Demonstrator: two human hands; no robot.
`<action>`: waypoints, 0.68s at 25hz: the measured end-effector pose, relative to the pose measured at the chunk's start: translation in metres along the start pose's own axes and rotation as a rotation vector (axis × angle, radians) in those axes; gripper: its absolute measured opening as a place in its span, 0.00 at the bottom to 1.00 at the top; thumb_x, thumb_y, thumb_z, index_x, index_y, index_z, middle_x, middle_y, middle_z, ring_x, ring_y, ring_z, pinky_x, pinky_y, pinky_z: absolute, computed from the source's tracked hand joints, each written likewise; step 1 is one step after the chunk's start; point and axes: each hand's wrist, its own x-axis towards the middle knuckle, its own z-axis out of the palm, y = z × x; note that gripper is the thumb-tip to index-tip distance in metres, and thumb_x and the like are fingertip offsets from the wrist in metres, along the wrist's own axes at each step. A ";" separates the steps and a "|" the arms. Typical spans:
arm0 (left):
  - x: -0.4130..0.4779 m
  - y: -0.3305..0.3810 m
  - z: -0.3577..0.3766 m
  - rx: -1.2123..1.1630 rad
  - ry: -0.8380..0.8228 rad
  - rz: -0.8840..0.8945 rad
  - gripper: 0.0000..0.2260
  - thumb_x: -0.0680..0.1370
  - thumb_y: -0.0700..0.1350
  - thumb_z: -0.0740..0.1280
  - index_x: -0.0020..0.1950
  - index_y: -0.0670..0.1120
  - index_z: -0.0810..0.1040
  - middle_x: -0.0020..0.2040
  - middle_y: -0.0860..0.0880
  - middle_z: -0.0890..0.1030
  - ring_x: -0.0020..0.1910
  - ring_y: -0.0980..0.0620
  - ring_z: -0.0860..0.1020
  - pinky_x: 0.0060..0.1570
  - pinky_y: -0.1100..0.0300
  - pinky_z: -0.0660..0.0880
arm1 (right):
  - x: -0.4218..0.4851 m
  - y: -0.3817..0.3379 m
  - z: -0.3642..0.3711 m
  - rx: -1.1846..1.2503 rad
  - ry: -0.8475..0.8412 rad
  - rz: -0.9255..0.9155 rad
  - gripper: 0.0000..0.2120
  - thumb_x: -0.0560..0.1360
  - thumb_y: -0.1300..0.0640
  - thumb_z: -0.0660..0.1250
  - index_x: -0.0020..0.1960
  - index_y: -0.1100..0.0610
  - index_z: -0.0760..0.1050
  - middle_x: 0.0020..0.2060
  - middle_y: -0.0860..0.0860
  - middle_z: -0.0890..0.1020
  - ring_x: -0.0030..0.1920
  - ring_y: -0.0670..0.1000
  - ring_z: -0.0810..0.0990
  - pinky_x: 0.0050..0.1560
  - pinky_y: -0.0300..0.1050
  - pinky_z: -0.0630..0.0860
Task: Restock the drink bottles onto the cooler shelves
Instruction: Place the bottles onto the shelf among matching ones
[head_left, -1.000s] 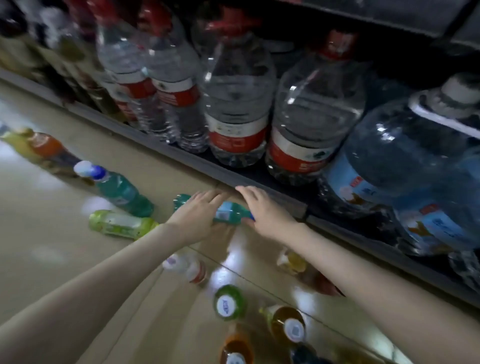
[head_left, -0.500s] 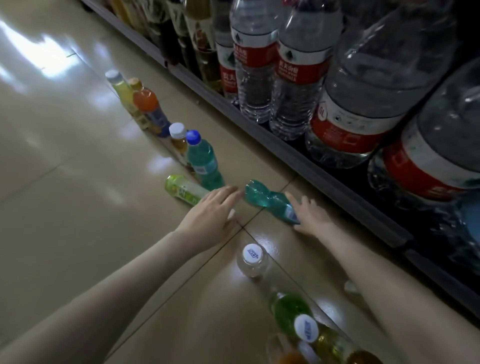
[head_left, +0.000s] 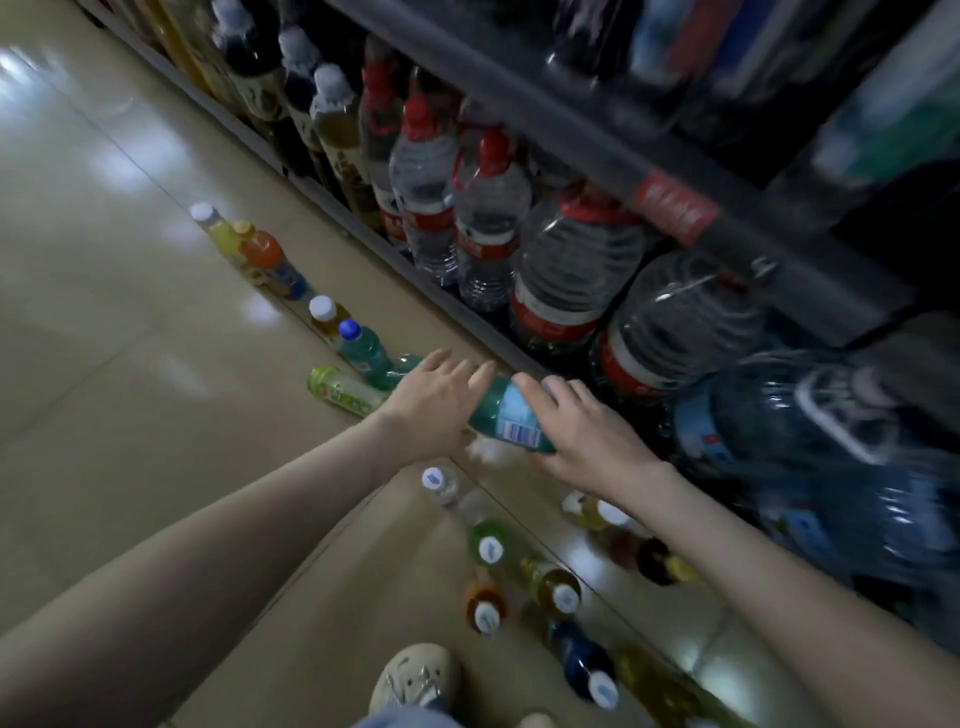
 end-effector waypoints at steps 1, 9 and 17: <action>-0.011 0.008 -0.033 -0.013 -0.021 0.020 0.31 0.75 0.54 0.66 0.72 0.43 0.59 0.65 0.46 0.73 0.63 0.47 0.73 0.63 0.55 0.67 | -0.021 -0.008 -0.033 0.010 -0.001 -0.019 0.40 0.73 0.52 0.68 0.77 0.53 0.49 0.64 0.54 0.66 0.63 0.56 0.67 0.56 0.52 0.73; -0.138 0.118 -0.310 -0.440 -0.256 0.097 0.25 0.71 0.58 0.70 0.58 0.44 0.65 0.44 0.48 0.75 0.47 0.44 0.78 0.38 0.55 0.72 | -0.262 -0.077 -0.251 0.179 0.609 0.141 0.32 0.70 0.58 0.71 0.70 0.59 0.62 0.63 0.53 0.69 0.65 0.54 0.68 0.73 0.48 0.57; -0.226 0.287 -0.534 -0.833 -0.400 0.564 0.18 0.67 0.51 0.76 0.55 0.53 0.77 0.49 0.54 0.83 0.48 0.57 0.80 0.49 0.61 0.78 | -0.481 -0.169 -0.418 1.385 0.858 0.720 0.30 0.66 0.48 0.75 0.65 0.47 0.67 0.59 0.42 0.78 0.58 0.38 0.77 0.54 0.34 0.74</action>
